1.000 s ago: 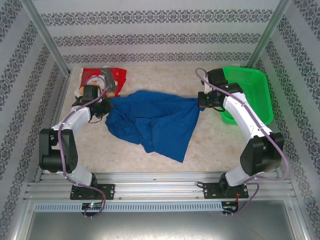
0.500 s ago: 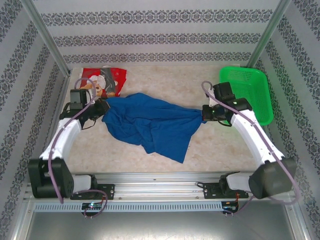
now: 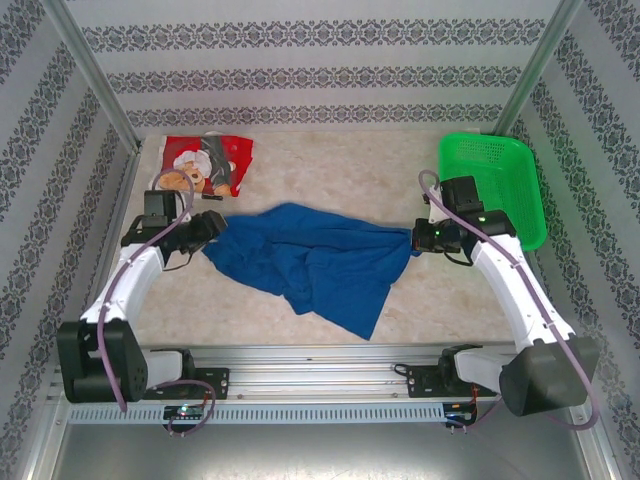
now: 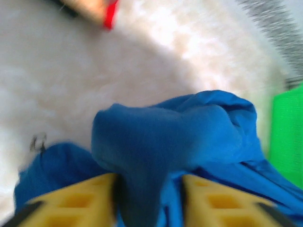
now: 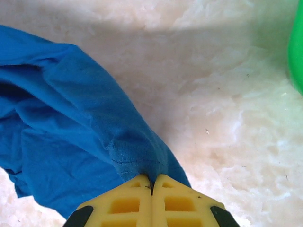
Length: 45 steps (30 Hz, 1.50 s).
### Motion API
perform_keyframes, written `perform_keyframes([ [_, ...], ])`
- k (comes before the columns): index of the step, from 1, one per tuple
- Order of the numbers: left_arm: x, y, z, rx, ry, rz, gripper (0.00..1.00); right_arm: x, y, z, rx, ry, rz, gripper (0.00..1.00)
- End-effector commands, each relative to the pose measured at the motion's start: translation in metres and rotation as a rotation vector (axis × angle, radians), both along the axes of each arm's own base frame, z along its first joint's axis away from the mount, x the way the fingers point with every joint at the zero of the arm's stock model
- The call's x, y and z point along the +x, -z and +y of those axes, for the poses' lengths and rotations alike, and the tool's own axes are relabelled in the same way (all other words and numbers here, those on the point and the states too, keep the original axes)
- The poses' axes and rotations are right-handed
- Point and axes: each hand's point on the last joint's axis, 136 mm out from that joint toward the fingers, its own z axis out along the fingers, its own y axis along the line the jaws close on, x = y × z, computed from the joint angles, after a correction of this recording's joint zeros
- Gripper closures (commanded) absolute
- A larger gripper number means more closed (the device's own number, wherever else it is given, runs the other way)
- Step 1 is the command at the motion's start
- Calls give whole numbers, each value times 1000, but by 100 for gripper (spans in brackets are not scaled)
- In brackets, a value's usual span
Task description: Fold and stack the t-shirts
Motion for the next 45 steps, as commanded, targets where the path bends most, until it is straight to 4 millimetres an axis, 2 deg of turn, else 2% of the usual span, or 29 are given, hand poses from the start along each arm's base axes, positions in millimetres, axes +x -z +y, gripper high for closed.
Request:
perform_keyframes([
  [1,-11,-3,27,102,-129,28,27,-5,14,-7,-12,42,54,100],
  [3,-4,-21,27,96,-135,-38,20,-8,21,-5,-4,36,77,100],
  [6,12,-34,4,25,-48,-102,18,-12,31,-3,-2,33,101,100],
  [9,29,-36,-22,-3,68,-135,17,-16,40,-4,-12,33,119,100],
  [10,34,-33,-32,-25,112,-130,17,-18,42,-5,-16,31,124,100],
  [12,41,-20,-39,11,161,-54,18,-20,46,-6,-24,27,136,100],
  [14,42,2,-31,111,168,55,20,-21,47,-6,-25,26,140,100],
  [16,41,20,-18,141,108,136,25,-22,48,-4,-19,23,141,100],
  [21,38,39,15,156,-48,202,28,-25,47,-4,-26,16,144,100],
  [24,42,54,23,103,-84,242,30,-26,45,-3,-23,13,135,100],
  [31,65,81,25,4,-149,244,37,-25,45,-1,-13,11,137,100],
  [37,86,73,36,-13,-196,162,39,-25,41,3,-5,4,123,100],
  [43,87,68,50,-13,-231,137,38,-27,41,2,-10,5,125,100],
  [45,92,71,47,-39,-211,134,38,-27,41,2,-10,4,124,100],
])
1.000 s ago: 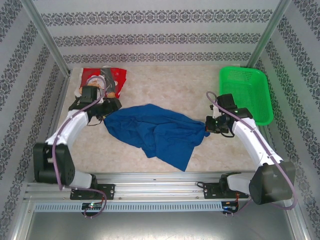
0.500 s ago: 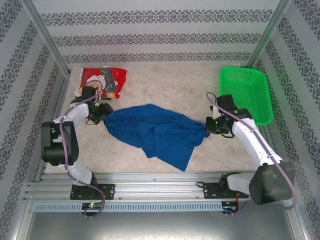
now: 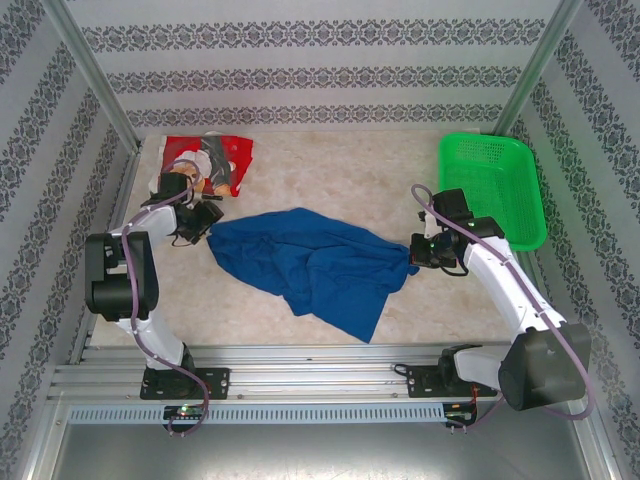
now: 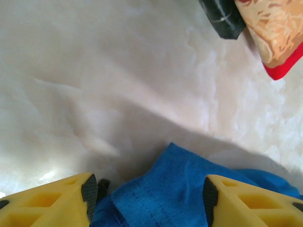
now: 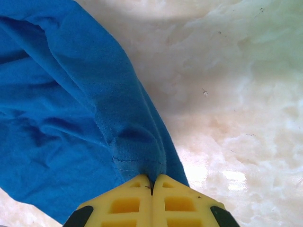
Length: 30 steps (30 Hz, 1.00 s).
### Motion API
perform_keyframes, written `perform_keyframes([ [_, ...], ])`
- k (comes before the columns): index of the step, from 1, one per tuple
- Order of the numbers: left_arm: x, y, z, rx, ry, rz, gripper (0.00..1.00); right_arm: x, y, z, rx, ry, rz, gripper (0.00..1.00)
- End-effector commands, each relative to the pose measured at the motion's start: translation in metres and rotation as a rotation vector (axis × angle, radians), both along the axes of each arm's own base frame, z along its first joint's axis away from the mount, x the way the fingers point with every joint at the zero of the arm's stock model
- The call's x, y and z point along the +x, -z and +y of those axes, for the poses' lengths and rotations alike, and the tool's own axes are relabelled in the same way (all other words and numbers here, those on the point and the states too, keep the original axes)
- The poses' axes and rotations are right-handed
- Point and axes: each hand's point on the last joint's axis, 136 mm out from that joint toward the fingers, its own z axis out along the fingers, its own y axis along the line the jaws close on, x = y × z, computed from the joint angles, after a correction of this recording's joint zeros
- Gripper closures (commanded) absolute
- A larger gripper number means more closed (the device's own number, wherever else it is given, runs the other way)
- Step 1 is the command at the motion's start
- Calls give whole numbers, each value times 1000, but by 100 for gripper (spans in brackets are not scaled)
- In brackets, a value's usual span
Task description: Fold and stack the t-shirts
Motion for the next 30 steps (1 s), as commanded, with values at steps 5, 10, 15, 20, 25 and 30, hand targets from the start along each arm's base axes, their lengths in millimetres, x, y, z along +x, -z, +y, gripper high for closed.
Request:
perform_keyframes([
  [5,28,-11,-13,-122,53,-136,38,-3,-1,3,2,-6,-2,100],
  [10,25,0,-31,-197,121,-105,44,-1,1,3,2,0,6,100],
  [15,2,8,-10,-126,80,-30,46,3,-4,4,5,2,-4,100],
  [20,-5,8,-3,-116,73,-13,45,3,-6,4,3,4,-4,100],
  [25,-9,15,-8,-150,74,-3,45,4,-8,3,-4,2,-10,100],
  [30,-3,22,-25,-240,89,-35,45,6,-8,3,-6,4,-8,100],
])
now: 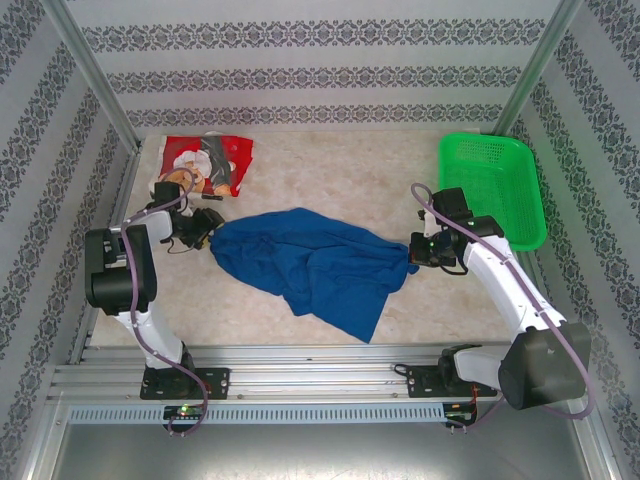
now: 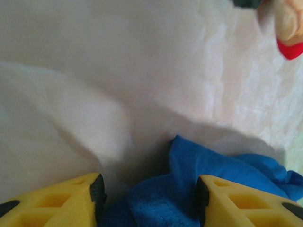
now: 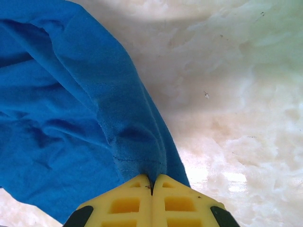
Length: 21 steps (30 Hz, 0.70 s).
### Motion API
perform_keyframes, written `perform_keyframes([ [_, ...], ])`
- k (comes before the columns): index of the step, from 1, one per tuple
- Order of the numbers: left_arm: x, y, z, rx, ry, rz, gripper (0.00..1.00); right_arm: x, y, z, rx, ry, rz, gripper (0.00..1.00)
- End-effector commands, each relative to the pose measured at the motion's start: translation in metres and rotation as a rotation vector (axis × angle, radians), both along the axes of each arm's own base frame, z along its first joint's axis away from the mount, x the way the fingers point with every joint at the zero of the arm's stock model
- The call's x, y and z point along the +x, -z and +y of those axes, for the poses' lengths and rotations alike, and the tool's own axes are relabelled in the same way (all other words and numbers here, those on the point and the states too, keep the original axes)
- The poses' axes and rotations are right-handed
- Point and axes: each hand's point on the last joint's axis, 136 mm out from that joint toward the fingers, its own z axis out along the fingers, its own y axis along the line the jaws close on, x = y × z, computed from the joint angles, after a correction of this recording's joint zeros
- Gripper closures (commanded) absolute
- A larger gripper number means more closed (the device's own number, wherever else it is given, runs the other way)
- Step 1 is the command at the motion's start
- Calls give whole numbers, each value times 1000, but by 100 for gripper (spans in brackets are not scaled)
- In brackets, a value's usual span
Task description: Fold and stack the t-shirts
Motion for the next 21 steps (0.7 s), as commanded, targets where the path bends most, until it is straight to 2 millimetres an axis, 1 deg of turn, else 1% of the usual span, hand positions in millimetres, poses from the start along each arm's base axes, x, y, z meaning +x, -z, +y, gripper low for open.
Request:
perform_keyframes([
  [1,6,0,-13,-70,16,-42,45,4,-6,1,-8,7,-5,100],
  [3,6,-1,-11,-64,3,-57,46,3,-6,1,-7,7,-7,100],
  [6,10,-9,-7,-36,6,-87,46,2,-6,1,-7,9,-6,100],
  [10,20,-22,-3,-2,14,-130,45,1,-6,1,-10,9,-7,100],
  [15,37,-34,-9,-38,48,-204,45,1,-6,0,-13,12,-7,100],
  [19,41,-42,-13,-39,113,-233,45,0,-5,0,-12,10,-3,100],
  [21,41,-42,-15,-42,137,-226,46,-1,-4,0,-11,12,-3,100],
])
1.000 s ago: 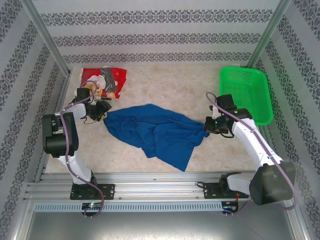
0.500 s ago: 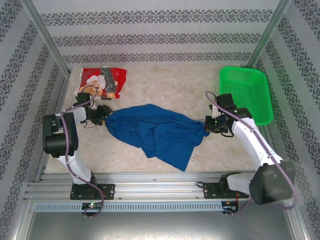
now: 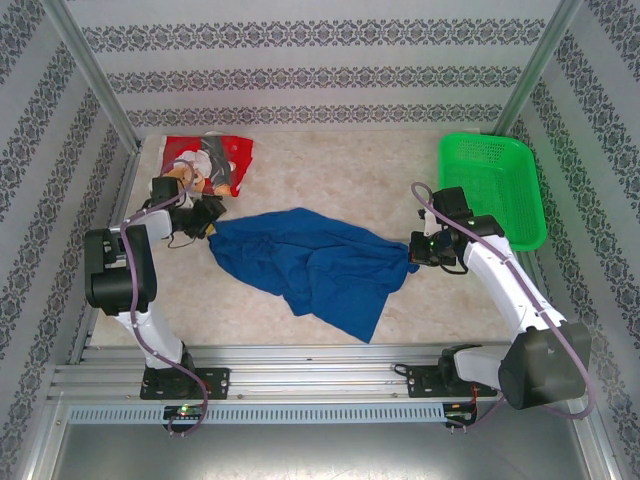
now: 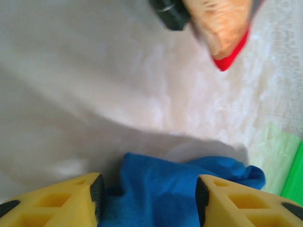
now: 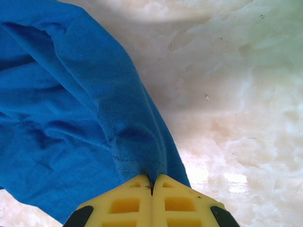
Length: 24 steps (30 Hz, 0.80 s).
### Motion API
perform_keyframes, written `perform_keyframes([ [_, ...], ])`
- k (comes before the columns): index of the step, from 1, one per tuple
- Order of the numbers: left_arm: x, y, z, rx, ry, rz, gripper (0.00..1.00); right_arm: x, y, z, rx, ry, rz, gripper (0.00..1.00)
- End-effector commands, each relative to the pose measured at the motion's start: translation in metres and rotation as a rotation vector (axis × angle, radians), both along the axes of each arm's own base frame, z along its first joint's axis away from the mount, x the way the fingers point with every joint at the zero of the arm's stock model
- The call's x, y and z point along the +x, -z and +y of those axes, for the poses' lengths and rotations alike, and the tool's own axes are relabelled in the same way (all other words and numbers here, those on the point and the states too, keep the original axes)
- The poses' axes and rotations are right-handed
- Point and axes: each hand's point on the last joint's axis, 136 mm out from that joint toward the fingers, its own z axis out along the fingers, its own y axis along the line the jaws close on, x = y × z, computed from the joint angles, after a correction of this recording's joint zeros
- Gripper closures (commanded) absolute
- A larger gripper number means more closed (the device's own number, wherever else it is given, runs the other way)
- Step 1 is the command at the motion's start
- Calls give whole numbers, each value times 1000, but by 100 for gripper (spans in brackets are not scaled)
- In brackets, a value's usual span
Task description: Fold and stack the t-shirts
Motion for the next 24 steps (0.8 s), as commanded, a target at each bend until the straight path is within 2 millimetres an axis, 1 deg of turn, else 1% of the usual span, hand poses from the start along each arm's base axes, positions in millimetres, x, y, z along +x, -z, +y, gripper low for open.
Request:
perform_keyframes([
  [1,9,-9,-8,4,85,-55,46,-2,-3,0,-12,10,0,100],
  [3,7,-8,-11,-6,98,-52,48,-2,-3,0,-12,11,-1,100],
  [8,-7,5,-13,-13,108,-4,48,-1,-4,0,-14,11,-4,100],
  [11,-15,15,-11,6,107,32,49,-2,-5,0,-14,11,-3,100],
  [13,-19,17,-8,13,104,43,49,-1,-5,0,-12,10,-6,100],
  [17,-23,17,-10,5,108,54,52,-3,-5,0,-14,10,-3,100],
  [22,-29,9,-14,-12,111,27,53,-2,-5,-1,-16,12,-6,100],
  [24,-30,7,-18,-35,114,15,56,-2,-5,-1,-18,14,-4,100],
])
